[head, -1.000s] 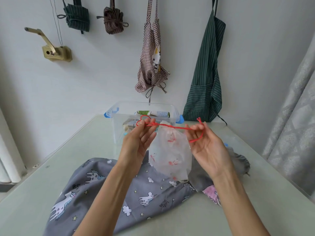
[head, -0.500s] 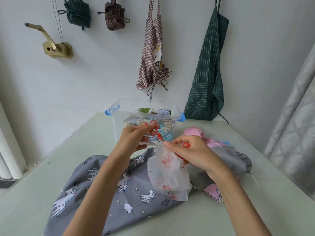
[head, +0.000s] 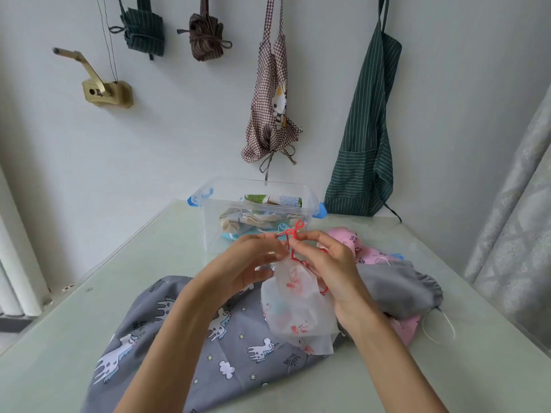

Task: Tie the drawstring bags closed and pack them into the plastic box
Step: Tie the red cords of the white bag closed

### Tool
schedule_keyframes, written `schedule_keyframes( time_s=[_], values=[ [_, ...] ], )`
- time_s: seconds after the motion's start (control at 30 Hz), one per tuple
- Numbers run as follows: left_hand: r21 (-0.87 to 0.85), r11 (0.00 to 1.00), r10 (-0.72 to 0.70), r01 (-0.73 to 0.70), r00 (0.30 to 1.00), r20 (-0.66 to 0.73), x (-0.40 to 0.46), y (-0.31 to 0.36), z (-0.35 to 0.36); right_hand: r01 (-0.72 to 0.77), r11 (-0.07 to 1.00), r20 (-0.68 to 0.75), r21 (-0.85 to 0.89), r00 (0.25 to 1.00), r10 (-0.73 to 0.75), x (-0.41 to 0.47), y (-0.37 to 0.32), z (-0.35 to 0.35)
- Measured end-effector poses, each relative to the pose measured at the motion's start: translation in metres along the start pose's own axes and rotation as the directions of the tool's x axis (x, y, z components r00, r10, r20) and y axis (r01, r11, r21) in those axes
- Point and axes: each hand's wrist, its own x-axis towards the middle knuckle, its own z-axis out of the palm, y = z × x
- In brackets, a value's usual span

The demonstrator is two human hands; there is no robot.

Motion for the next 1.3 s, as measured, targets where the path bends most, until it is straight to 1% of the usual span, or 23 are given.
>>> schedule_keyframes(
  time_s=[0.1, 0.17, 0.23, 0.3, 0.37, 0.43, 0.5, 0.57, 0.63, 0.7, 0.77, 0.83, 0.9, 0.97, 1.0, 1.03, 1.07, 1.1, 1.13, 1.17, 1.2, 1.23, 1.3],
  values=[
    [0.289, 0.956, 0.057, -0.047, 0.998, -0.026, -0.004, -0.002, 0.000, -0.009, 0.998, -0.016, 0.068, 1.000, 0.010, -0.002, -0.002, 0.003],
    [0.363, 0.923, 0.157, -0.130, 0.987, -0.047, -0.004, -0.004, 0.002, -0.010, 0.994, -0.036, 0.111, 0.999, 0.014, -0.001, -0.002, 0.003],
    [0.371, 0.889, 0.291, -0.270, 0.957, -0.001, -0.004, -0.006, 0.005, -0.022, 0.992, -0.048, 0.124, 0.998, 0.028, 0.000, -0.001, 0.002],
    [0.476, 0.790, 0.427, -0.386, 0.904, 0.025, -0.003, -0.007, 0.008, -0.034, 0.989, -0.030, 0.143, 0.999, 0.039, 0.001, 0.000, 0.002],
    [0.624, 0.676, 0.510, -0.393, 0.860, -0.011, 0.001, -0.010, 0.009, -0.049, 0.989, 0.001, 0.138, 0.999, 0.050, 0.003, 0.001, -0.001],
    [0.693, 0.643, 0.542, -0.326, 0.833, -0.111, 0.004, -0.014, 0.008, -0.094, 0.992, 0.037, 0.082, 0.995, 0.091, 0.005, 0.000, -0.008],
    [0.600, 0.738, 0.531, -0.309, 0.814, -0.234, 0.007, -0.015, 0.004, -0.128, 0.990, 0.063, -0.066, 0.989, 0.133, 0.007, -0.002, -0.023],
    [0.394, 0.857, 0.462, -0.333, 0.836, -0.298, 0.009, -0.015, 0.001, -0.113, 0.953, 0.111, -0.281, 0.983, 0.149, 0.007, -0.006, -0.033],
    [0.272, 0.917, 0.365, -0.293, 0.891, -0.271, 0.007, -0.015, 0.001, -0.066, 0.872, 0.178, -0.486, 0.969, 0.173, 0.003, -0.008, -0.035],
    [0.192, 0.953, 0.271, -0.233, 0.940, -0.209, 0.005, -0.016, 0.002, 0.020, 0.752, 0.228, -0.659, 0.958, 0.174, 0.001, -0.009, -0.031],
    [0.090, 0.978, 0.202, -0.189, 0.965, -0.169, 0.005, -0.017, 0.002, 0.086, 0.724, 0.251, -0.685, 0.960, 0.123, 0.000, -0.008, -0.026],
    [-0.026, 0.981, 0.187, -0.193, 0.969, -0.161, 0.006, -0.016, 0.002, 0.153, 0.759, 0.188, -0.633, 0.981, -0.040, 0.004, -0.004, -0.024],
    [-0.071, 0.959, 0.262, -0.276, 0.952, -0.155, 0.007, -0.013, 0.008, 0.257, 0.785, 0.050, -0.564, 0.959, -0.279, 0.009, -0.001, -0.021],
    [-0.088, 0.917, 0.377, -0.390, 0.916, -0.139, 0.006, -0.007, 0.015, 0.435, 0.741, -0.028, -0.511, 0.853, -0.521, 0.010, -0.002, -0.017],
    [-0.090, 0.902, 0.409, -0.422, 0.903, -0.131, 0.005, -0.004, 0.016, 0.503, 0.679, -0.028, -0.535, 0.793, -0.609, 0.011, -0.002, -0.017],
    [-0.073, 0.903, 0.413, -0.423, 0.902, -0.127, 0.004, -0.003, 0.016, 0.532, 0.626, -0.001, -0.570, 0.762, -0.648, 0.012, 0.000, -0.020],
    [-0.033, 0.919, 0.385, -0.392, 0.914, -0.131, 0.003, -0.003, 0.013, 0.517, 0.601, 0.045, -0.609, 0.779, -0.625, 0.013, 0.002, -0.024],
    [0.027, 0.943, 0.331, -0.331, 0.933, -0.144, 0.002, -0.004, 0.009, 0.464, 0.595, 0.104, -0.656, 0.837, -0.537, 0.014, 0.006, -0.029],
    [0.099, 0.962, 0.267, -0.253, 0.950, -0.165, 0.002, -0.007, 0.004, 0.397, 0.587, 0.172, -0.706, 0.900, -0.401, 0.014, 0.009, -0.033],
    [0.161, 0.970, 0.212, -0.184, 0.960, -0.183, 0.001, -0.011, 0.001, 0.350, 0.562, 0.236, -0.750, 0.934, -0.268, 0.013, 0.013, -0.035],
    [0.190, 0.971, 0.178, -0.142, 0.966, -0.189, 0.001, -0.013, -0.002, 0.336, 0.518, 0.281, -0.786, 0.942, -0.186, 0.012, 0.016, -0.035],
    [0.174, 0.976, 0.161, -0.131, 0.972, -0.172, 0.001, -0.015, -0.004, 0.342, 0.468, 0.304, -0.815, 0.940, -0.157, 0.011, 0.017, -0.032],
    [0.066, 0.988, 0.142, -0.137, 0.986, -0.086, 0.001, -0.014, -0.004, 0.355, 0.381, 0.315, -0.854, 0.935, -0.164, 0.008, 0.015, -0.024]
  ],
)
